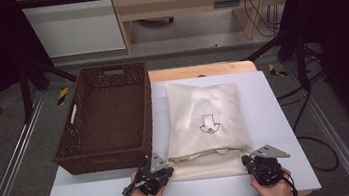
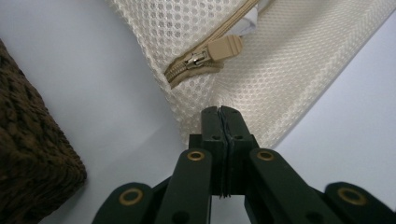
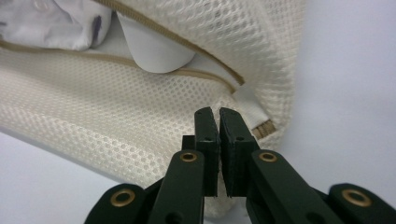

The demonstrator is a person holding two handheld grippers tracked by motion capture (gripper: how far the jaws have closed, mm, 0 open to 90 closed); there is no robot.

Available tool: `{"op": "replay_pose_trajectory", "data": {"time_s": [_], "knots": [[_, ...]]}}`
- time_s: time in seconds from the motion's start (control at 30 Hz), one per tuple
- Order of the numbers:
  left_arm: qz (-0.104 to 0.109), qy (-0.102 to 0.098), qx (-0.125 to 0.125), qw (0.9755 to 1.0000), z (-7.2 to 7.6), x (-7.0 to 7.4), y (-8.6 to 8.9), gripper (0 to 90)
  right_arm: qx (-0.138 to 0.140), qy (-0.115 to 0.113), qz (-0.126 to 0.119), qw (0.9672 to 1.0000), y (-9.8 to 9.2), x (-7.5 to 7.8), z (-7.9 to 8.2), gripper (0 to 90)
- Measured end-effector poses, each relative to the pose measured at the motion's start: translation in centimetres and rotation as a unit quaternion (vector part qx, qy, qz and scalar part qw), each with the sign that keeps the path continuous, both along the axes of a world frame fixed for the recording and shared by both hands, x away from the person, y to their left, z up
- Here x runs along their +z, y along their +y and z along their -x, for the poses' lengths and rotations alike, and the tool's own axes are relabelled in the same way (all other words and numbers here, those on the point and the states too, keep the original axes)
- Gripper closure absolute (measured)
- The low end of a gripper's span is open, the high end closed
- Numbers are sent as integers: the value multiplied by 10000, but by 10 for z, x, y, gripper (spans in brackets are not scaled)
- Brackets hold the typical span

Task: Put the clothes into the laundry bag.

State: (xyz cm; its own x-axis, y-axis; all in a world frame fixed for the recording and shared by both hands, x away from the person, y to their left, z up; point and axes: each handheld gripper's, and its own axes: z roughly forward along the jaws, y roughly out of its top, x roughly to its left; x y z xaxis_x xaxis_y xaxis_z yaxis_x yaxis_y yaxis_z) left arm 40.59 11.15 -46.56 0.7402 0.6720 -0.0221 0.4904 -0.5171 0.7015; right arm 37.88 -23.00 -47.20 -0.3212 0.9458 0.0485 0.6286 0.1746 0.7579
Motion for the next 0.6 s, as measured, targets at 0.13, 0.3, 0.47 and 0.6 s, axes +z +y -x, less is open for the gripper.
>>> {"op": "replay_pose_trajectory", "data": {"time_s": [0.13, 0.3, 0.47, 0.6], "knots": [[207, 34, -35, 9998, 7, 11, 7, 896, -36, -61, -210, 9998, -19, 11, 11, 866], [236, 74, -87, 9997, 15, 9, 9, 880, -160, 244, -194, 9994, -40, 5, 17, 814], [210, -153, 176, 9995, 15, 7, 11, 614, 16, 43, -52, 10000, -32, 5, 18, 702], [402, -225, 249, 9986, 14, 11, 16, 482, 282, -415, -172, 9986, -13, 20, 20, 640]]}}
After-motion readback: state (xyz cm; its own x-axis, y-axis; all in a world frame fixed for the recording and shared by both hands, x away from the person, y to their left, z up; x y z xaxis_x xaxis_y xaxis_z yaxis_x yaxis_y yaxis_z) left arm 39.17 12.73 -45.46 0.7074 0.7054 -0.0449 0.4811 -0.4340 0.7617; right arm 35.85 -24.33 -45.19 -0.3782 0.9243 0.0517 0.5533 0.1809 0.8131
